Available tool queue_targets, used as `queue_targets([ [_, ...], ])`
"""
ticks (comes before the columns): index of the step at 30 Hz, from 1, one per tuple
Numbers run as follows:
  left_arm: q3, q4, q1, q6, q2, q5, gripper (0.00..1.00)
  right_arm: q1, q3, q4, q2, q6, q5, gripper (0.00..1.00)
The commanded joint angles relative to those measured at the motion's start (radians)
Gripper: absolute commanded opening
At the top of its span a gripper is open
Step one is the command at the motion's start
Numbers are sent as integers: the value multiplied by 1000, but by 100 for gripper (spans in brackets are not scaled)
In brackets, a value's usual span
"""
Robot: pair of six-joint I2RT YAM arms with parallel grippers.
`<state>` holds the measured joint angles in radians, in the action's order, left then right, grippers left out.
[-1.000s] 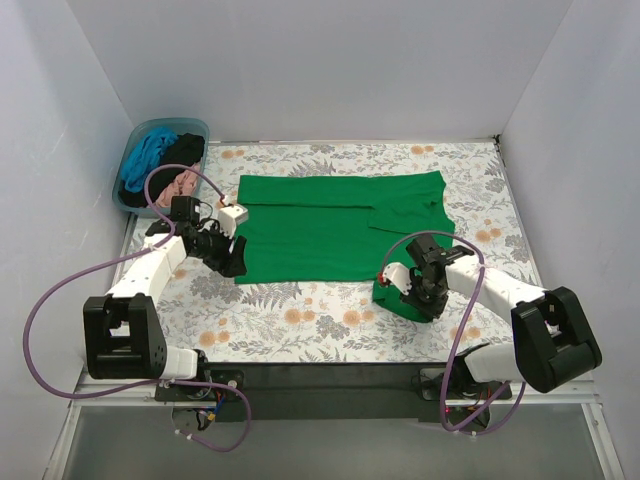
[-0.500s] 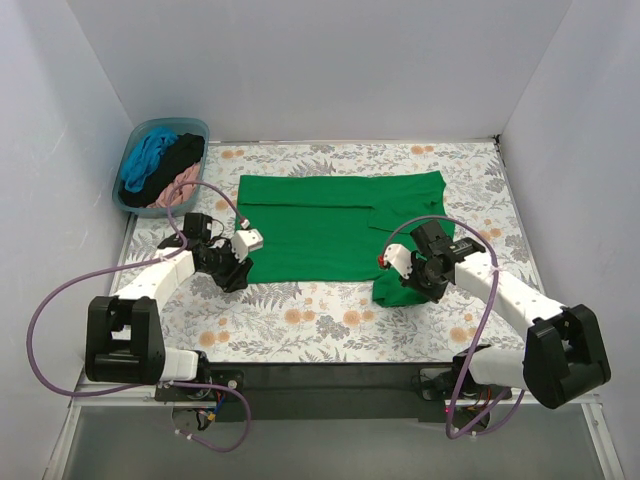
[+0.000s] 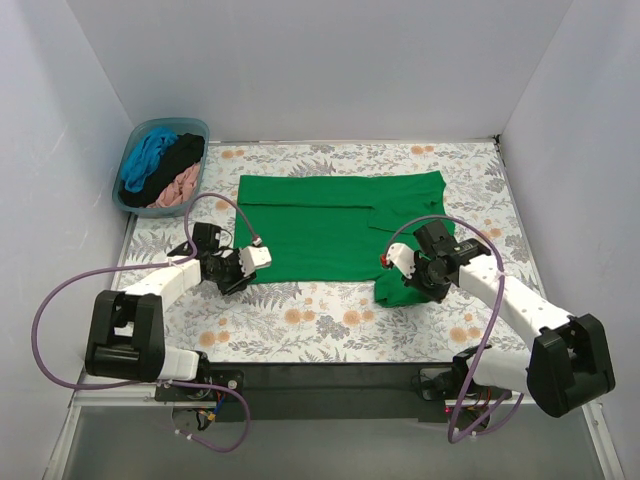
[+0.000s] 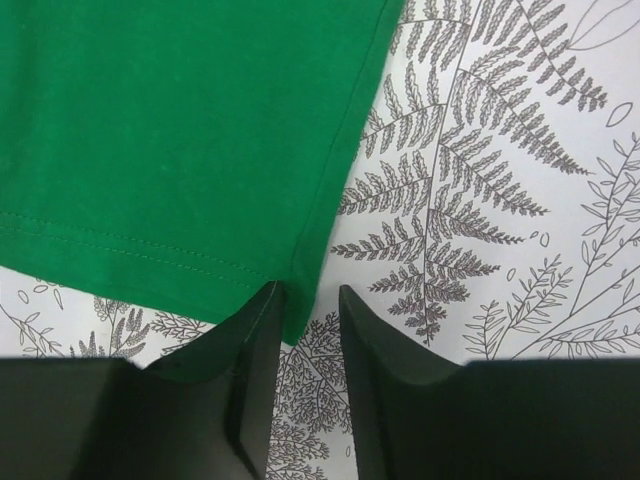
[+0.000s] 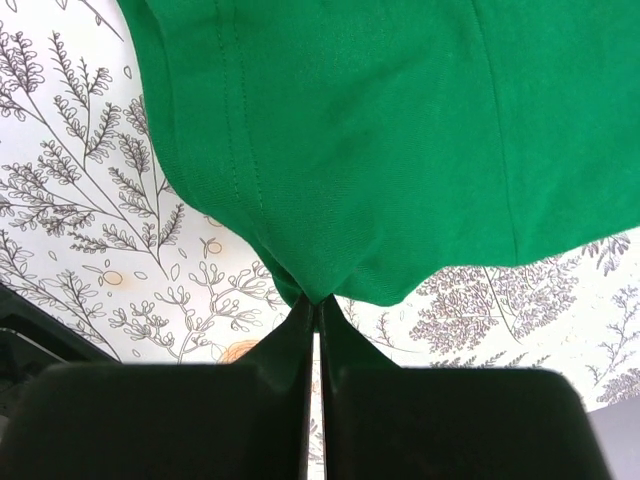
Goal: Fold and stack the t-shirts
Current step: Fold the tshirt
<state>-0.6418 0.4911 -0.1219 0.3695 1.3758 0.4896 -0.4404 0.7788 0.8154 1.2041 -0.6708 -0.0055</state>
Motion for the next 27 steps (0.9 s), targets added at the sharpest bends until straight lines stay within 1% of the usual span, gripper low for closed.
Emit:
queue_targets([
  [1, 33, 0, -7, 65, -18, -29, 24, 6, 28, 37, -61, 14, -1, 1],
  [3, 40, 23, -7, 78, -52, -28, 17, 5, 33, 70, -86, 17, -11, 1],
  [6, 50, 63, -7, 94, -107, -23, 11, 5, 34, 126, -149, 16, -16, 1],
  [7, 51, 72, -7, 98, -121, -22, 8, 5, 34, 148, -159, 11, -16, 1],
  [12, 42, 110, -5, 77, -182, -2, 0, 8, 54, 157, -196, -22, 1, 1],
  [17, -57, 148, 21, 14, -153, 64, 0, 20, 204, 150, -118, -44, 67, 1],
  [20, -135, 174, 42, -6, -115, 101, 0, 51, 304, 145, -42, -67, 64, 1],
  [27, -295, 159, 62, -73, -8, 150, 0, 126, 470, 126, 141, -142, 49, 1],
])
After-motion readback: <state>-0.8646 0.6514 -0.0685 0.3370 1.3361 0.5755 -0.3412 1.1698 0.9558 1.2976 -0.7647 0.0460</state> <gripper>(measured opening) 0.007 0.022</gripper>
